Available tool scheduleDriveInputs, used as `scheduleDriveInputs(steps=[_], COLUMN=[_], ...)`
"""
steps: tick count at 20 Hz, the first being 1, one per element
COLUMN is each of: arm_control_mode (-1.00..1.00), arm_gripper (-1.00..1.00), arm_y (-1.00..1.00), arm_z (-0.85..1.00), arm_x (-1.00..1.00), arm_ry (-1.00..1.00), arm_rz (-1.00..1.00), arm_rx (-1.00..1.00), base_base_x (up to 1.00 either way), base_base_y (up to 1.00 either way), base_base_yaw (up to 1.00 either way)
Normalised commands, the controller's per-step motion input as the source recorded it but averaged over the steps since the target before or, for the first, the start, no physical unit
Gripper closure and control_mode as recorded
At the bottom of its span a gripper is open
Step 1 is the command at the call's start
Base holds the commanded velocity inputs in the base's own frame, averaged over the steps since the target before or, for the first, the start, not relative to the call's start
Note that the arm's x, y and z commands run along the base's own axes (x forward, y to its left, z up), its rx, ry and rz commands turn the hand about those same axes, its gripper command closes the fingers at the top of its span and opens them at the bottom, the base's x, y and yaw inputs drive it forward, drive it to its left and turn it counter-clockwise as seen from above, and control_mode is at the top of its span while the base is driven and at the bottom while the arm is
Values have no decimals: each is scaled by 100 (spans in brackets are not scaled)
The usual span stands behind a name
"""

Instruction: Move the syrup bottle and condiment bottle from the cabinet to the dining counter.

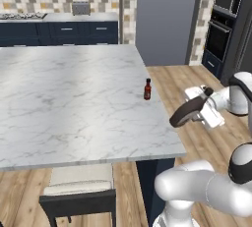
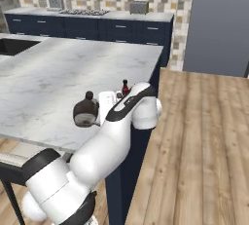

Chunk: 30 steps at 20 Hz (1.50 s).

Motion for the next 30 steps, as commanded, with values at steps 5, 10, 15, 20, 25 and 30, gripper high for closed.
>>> scheduleDriveInputs(steps=[5,10,15,20,25,30], arm_control_mode=[-100,-100,-100,-100,-100,-100], arm_gripper=[100,100,100,100,100,100], arm_y=[0,-2,-10,0,-1,-3], arm_z=[-17,-21,-7,-6,-8,-2], arm_x=[0,-1,-3,0,0,0], arm_ry=[6,0,7,12,11,0], arm_rz=[-19,-18,-15,-3,0,-2], arm_rx=[0,-1,-3,-1,-1,-2], base_base_x=[0,0,0,0,0,0], base_base_y=[0,0,0,0,0,0], base_base_yaw=[0,0,0,0,0,0])
